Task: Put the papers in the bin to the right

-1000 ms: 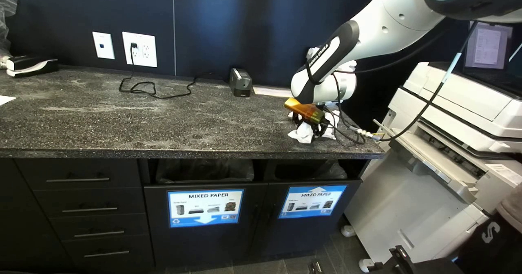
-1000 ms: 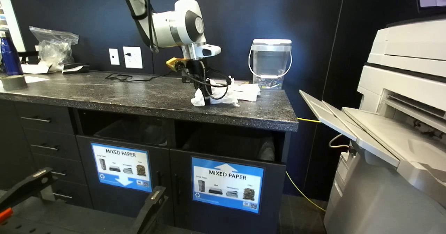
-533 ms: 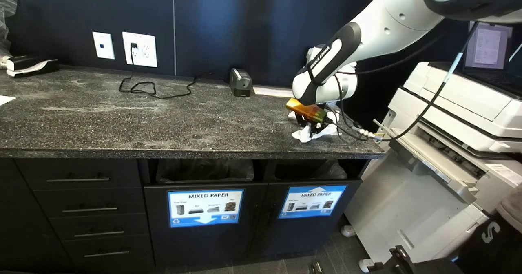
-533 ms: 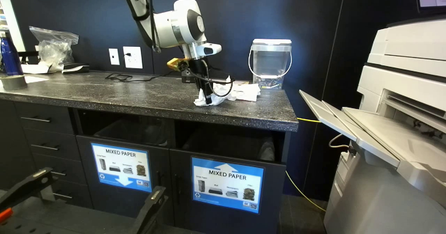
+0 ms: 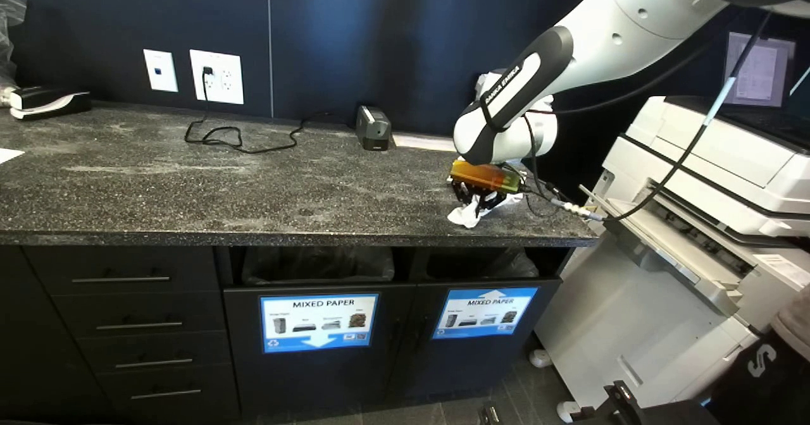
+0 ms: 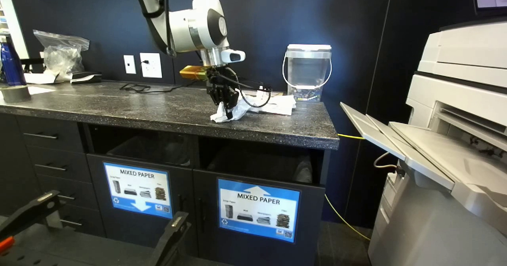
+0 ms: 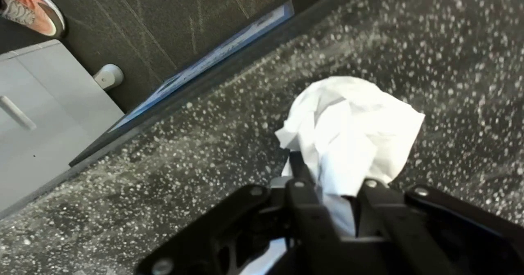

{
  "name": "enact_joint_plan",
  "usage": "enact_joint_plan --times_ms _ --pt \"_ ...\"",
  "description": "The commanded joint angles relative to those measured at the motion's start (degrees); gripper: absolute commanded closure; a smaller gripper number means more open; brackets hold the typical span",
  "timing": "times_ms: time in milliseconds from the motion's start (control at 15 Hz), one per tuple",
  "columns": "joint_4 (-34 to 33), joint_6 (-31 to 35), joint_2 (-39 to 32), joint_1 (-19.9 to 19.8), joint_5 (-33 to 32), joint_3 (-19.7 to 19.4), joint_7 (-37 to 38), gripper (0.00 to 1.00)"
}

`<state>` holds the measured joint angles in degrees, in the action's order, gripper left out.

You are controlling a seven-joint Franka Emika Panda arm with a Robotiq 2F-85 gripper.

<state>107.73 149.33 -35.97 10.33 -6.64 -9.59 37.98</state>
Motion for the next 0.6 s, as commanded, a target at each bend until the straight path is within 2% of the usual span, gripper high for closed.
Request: enact_joint_plan --times_ms 0,200,533 --pt "11.65 2.36 7.35 -0.85 0.14 2.02 -7.79 0.81" --pt "19.27 2.96 12.12 -1.38 0.73 2.98 -12.86 0.81" --pt "32.0 13.72 17.86 -1.4 -1.32 3.62 -20.85 0.81"
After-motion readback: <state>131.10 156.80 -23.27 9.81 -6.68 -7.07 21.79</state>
